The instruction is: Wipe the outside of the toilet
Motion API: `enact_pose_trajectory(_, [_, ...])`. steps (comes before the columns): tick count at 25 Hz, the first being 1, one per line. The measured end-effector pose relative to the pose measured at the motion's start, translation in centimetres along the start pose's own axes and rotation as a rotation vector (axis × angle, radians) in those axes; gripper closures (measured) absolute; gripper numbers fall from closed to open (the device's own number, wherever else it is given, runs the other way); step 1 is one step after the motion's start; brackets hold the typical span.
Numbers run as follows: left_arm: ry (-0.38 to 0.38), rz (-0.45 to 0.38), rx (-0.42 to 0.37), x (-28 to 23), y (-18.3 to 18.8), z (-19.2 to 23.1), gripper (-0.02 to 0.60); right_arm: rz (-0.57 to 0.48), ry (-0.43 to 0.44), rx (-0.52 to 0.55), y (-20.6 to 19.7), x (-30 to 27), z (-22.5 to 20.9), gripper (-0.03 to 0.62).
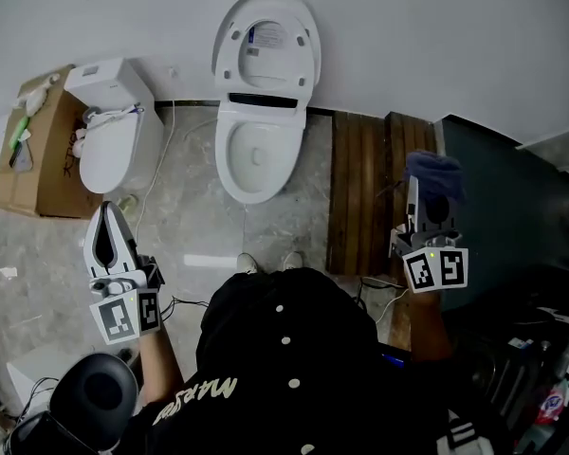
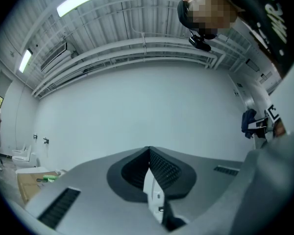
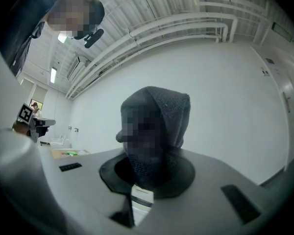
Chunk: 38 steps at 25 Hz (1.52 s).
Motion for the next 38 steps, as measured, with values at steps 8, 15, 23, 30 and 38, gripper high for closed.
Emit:
enact_pose_trajectory(8, [0.004,-0.001,0.01,0.2,-0.9,-0.2,0.571,0.003,0.002,0.005,-1.0,0.3,-0.1,0.553])
enact_pose_trajectory(15, [0.011,0.011,0.001,0.6,-1.6,-0.5,0.571,0.008,0.0,-0.004,-2.0,0.3,-0.6,0.553])
enact_pose_trajectory(23, [0.009,0.01,-0.014,0.8,-1.3,-0.9,0.571,0.031,0.01,-0.029,-2.6,0.2,-0.4,0.553])
enact_pose_trajectory(30, [0.012,0.008,-0.02,1.5,-1.0,-1.3,0.571,0.035,0.019,-0.02,-2.6,0.6,-0.2,0.553])
enact_pose_trajectory(38, [0.005,-0.001,-0.017,1.7,-0.5,-2.2,0.571,0.036,0.024,-0.022,-2.6,0.9,-0.5,0.553])
Point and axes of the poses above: the fingertips, and each gripper's own axes: x backward along the fingers, z to its left, y out of its top, the point moved 1 cm from there along x, backward along the fingers, and after that the axes turned 11 degrees about -y, right-handed, at the moved point
